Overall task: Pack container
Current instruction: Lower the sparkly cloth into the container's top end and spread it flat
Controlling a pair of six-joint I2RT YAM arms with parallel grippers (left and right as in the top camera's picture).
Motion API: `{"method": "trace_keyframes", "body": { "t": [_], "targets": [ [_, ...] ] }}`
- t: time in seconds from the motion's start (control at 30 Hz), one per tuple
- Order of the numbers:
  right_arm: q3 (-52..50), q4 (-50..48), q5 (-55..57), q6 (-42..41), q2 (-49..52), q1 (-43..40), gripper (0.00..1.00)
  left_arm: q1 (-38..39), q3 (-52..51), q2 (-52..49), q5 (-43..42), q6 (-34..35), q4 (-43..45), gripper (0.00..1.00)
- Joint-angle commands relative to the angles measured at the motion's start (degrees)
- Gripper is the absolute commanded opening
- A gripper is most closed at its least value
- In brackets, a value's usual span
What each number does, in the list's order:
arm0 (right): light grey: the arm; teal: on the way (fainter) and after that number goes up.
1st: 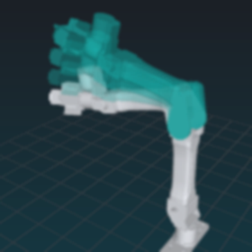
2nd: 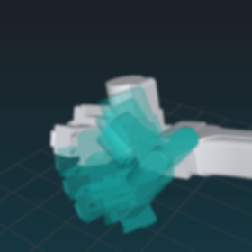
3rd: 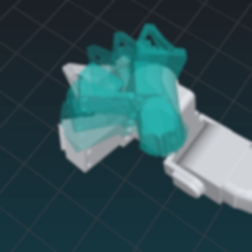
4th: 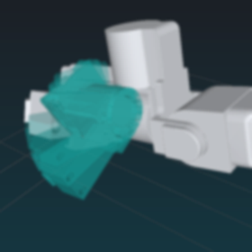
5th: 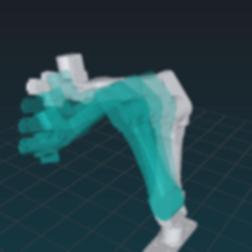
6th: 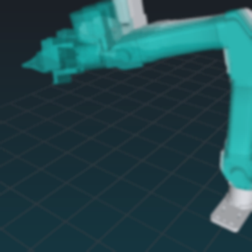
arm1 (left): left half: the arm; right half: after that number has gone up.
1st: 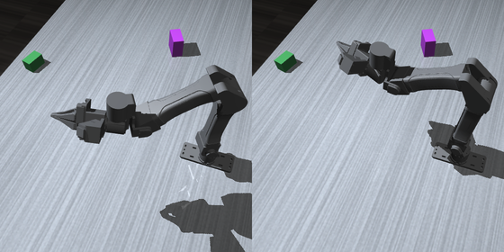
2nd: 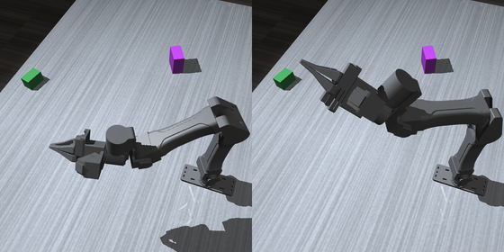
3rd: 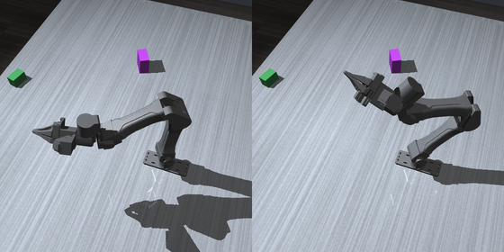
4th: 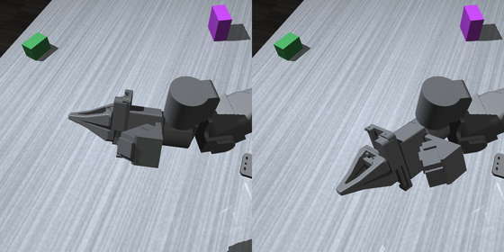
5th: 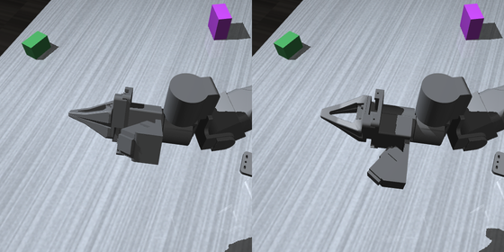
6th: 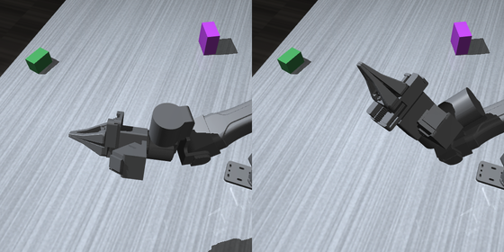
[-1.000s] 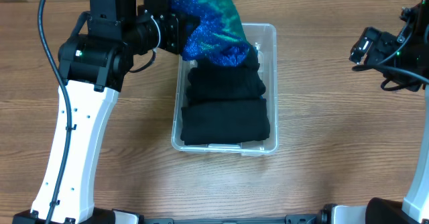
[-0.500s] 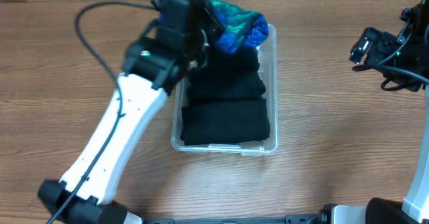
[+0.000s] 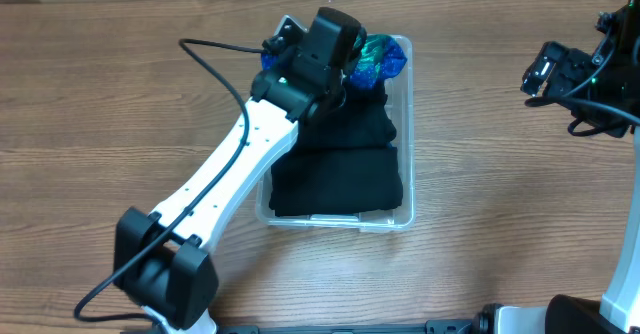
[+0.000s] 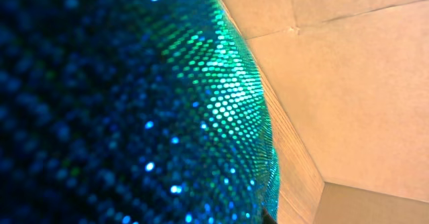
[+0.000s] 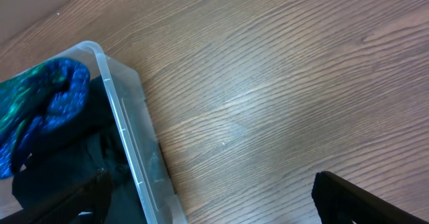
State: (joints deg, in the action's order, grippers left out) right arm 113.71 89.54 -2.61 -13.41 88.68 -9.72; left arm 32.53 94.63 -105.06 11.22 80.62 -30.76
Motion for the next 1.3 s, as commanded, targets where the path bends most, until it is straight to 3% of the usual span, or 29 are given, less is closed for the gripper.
{"method": "trace_keyframes", "body": {
  "t": [0.0, 0.8, 0.93, 1.0, 1.1, 1.27],
  "targets": [
    [-0.1, -0.3, 0.0, 0.3, 0.2, 0.0, 1.00, 0.1, 0.2, -2.1, 0.9, -1.0, 2.0, 0.04],
    [-0.1, -0.7, 0.0, 0.3, 0.2, 0.0, 1.00, 2.1, 0.2, -9.0, -5.0, 0.4, 3.9, 0.04],
    [-0.1, -0.7, 0.0, 0.3, 0.2, 0.0, 1.00, 2.0, 0.2, -8.9, -9.7, 0.4, 7.1, 0.05],
    [-0.1, -0.7, 0.0, 0.3, 0.2, 0.0, 1.00, 1.7, 0.3, -8.4, -11.4, 0.4, 8.8, 0.15],
    [-0.1, -0.7, 0.0, 0.3, 0.2, 0.0, 1.00, 1.3, 0.7, -7.3, -12.4, 0.4, 9.4, 0.45],
    [-0.1, -0.6, 0.0, 0.3, 0.2, 0.0, 1.00, 1.2, 0.8, -2.5, -8.5, 0.4, 8.1, 0.50]
  ]
}}
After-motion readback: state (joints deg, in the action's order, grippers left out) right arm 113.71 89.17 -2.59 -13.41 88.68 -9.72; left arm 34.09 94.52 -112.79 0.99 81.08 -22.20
